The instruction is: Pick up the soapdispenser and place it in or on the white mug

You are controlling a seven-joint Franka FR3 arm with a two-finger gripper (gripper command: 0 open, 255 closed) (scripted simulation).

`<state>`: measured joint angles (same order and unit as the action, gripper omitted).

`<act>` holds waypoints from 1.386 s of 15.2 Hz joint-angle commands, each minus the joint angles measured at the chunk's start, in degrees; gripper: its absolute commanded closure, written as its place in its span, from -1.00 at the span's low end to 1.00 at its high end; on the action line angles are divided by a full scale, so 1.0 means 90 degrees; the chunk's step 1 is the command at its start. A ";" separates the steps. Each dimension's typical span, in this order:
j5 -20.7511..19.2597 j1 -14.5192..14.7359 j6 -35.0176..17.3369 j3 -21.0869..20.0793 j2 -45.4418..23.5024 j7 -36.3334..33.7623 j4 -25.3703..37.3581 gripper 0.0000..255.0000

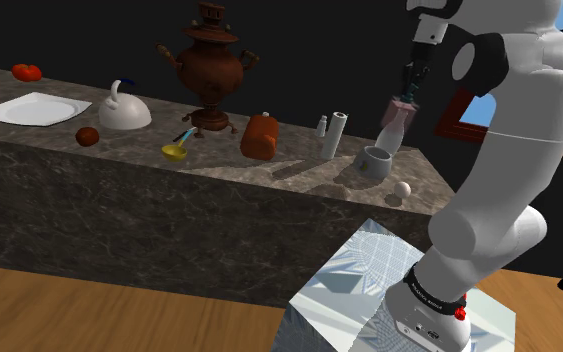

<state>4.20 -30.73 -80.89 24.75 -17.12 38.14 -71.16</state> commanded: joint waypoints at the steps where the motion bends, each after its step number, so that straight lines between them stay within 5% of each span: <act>1: -0.0033 0.0043 -0.0218 -0.0006 0.0082 -0.0021 -0.0290 1.00; 21: -0.0120 0.0198 -0.1842 -0.0047 0.0319 -0.0103 -0.2138 1.00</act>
<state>3.09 -28.94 -97.30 24.35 -14.13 37.20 -90.21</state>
